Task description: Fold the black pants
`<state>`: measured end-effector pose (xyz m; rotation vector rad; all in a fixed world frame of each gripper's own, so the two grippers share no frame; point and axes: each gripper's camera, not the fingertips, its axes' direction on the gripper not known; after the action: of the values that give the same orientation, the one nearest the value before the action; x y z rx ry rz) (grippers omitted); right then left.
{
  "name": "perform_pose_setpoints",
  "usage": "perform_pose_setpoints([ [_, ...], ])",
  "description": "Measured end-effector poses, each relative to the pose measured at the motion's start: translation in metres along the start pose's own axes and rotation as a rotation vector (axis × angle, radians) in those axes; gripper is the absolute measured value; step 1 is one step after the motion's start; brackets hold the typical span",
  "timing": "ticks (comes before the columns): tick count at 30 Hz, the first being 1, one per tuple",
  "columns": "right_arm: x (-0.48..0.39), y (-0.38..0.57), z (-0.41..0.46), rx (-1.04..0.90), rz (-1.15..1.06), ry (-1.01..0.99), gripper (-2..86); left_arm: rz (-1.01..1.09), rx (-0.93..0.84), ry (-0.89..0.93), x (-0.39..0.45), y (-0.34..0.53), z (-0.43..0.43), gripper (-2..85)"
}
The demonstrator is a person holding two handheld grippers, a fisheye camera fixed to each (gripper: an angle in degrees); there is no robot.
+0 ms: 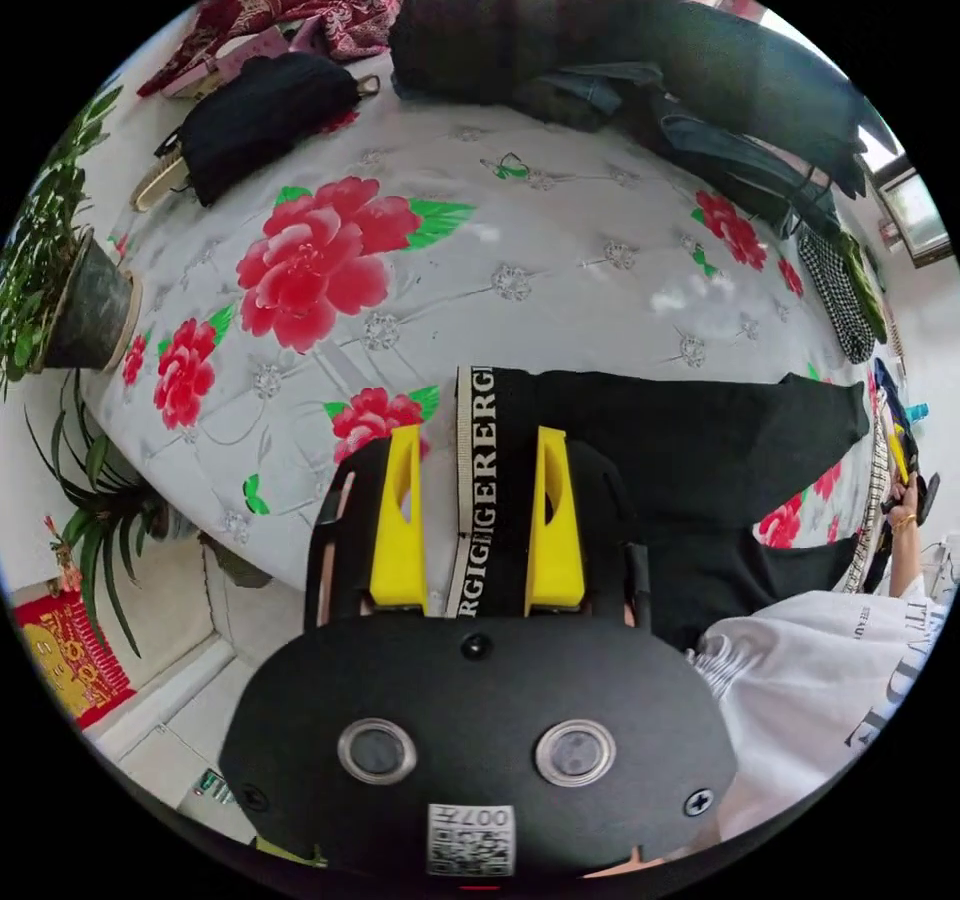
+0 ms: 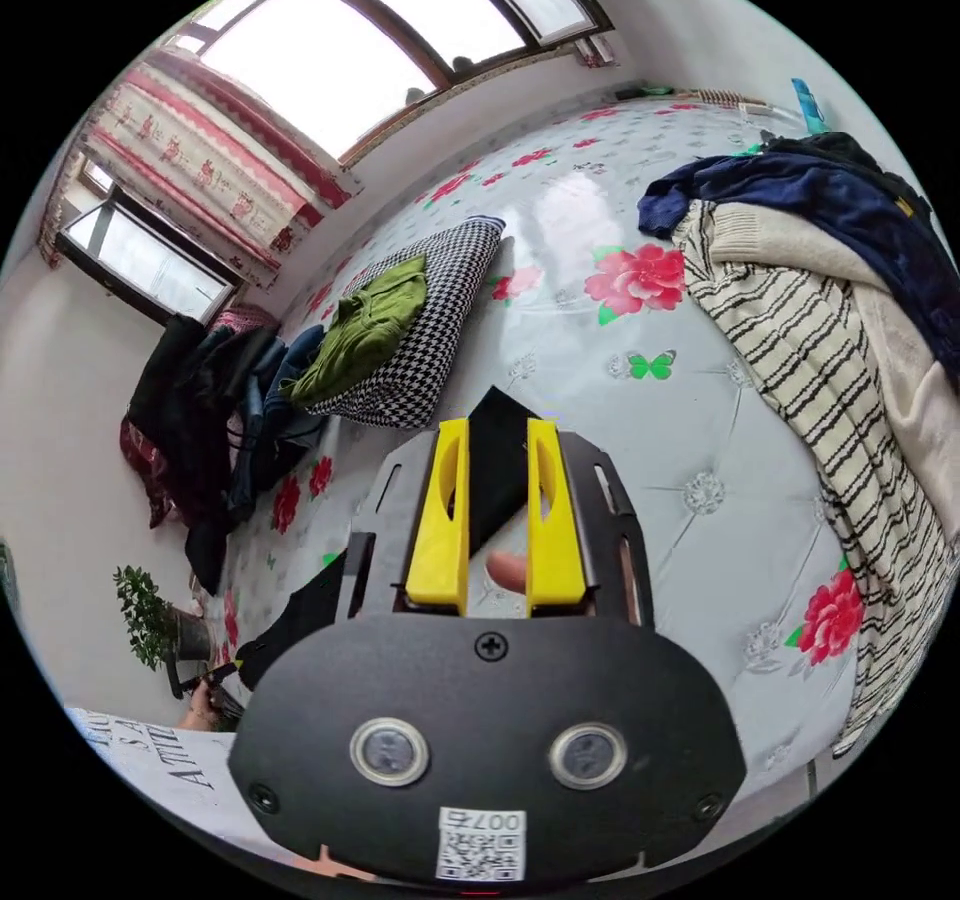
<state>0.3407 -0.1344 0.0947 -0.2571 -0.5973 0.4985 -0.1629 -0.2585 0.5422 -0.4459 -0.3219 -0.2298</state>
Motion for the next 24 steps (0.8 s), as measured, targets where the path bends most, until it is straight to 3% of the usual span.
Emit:
perform_pose_setpoints([
  [6, 0.056, 0.080, -0.092, -0.093, 0.003, 0.090, 3.7, -0.180, 0.148, 0.108, -0.048, 0.077, -0.011, 14.6],
  [8, 0.078, 0.123, -0.120, -0.132, 0.024, 0.137, 4.1, -0.260, 0.210, 0.094, -0.066, 0.099, -0.015, 10.4],
  [12, 0.109, 0.176, -0.148, -0.186, 0.096, 0.144, 4.9, -0.274, 0.263, 0.098, -0.086, 0.114, -0.019, 11.1],
  [16, 0.131, 0.217, -0.167, -0.216, 0.164, 0.116, 6.2, -0.146, 0.118, 0.173, -0.082, 0.131, 0.006, 12.8],
  [24, 0.167, 0.254, -0.167, -0.237, 0.298, 0.000, 6.9, -0.013, -0.070, 0.084, -0.071, 0.200, 0.060, 13.1],
])
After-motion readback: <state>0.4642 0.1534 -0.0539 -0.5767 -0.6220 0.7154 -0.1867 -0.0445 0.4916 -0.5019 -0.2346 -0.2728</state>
